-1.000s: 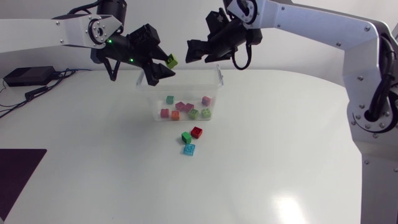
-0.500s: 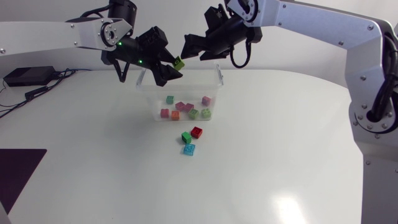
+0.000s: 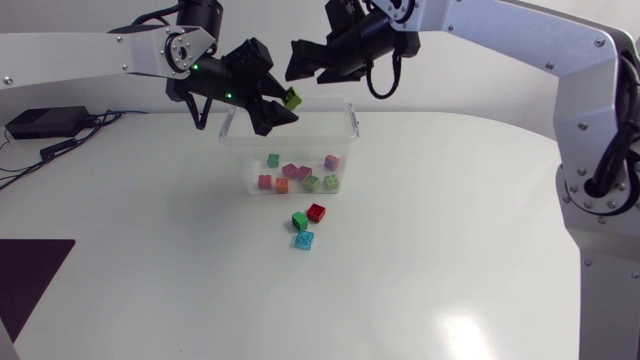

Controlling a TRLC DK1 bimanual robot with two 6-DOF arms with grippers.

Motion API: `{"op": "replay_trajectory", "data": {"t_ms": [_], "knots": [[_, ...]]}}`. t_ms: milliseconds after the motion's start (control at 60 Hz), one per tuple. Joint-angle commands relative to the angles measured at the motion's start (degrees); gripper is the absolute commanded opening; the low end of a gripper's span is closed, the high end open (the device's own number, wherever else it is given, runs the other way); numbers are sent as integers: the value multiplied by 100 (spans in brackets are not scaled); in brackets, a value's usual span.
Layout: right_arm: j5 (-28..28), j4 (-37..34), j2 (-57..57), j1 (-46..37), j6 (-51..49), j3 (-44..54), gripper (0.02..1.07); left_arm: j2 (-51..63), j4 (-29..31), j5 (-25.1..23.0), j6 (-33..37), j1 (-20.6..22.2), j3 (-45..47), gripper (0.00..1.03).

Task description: Place the duplo bricks in the container

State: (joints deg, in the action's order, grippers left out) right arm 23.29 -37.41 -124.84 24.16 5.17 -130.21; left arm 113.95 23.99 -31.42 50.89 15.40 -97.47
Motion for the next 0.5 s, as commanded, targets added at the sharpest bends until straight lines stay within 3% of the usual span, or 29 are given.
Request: {"op": "replay_trajectory", "data": {"t_ms": [0, 317, 483], "knots": [[-70, -100, -322, 18, 116, -189, 103, -154, 1, -92, -124, -2, -9, 75], [-343, -162, -401, 53, 28, -197, 103, -242, 115, -128, -132, -46, -141, 77], [-808, -179, -471, 53, -174, -162, 103, -391, 247, -163, -97, -116, -176, 90]]}}
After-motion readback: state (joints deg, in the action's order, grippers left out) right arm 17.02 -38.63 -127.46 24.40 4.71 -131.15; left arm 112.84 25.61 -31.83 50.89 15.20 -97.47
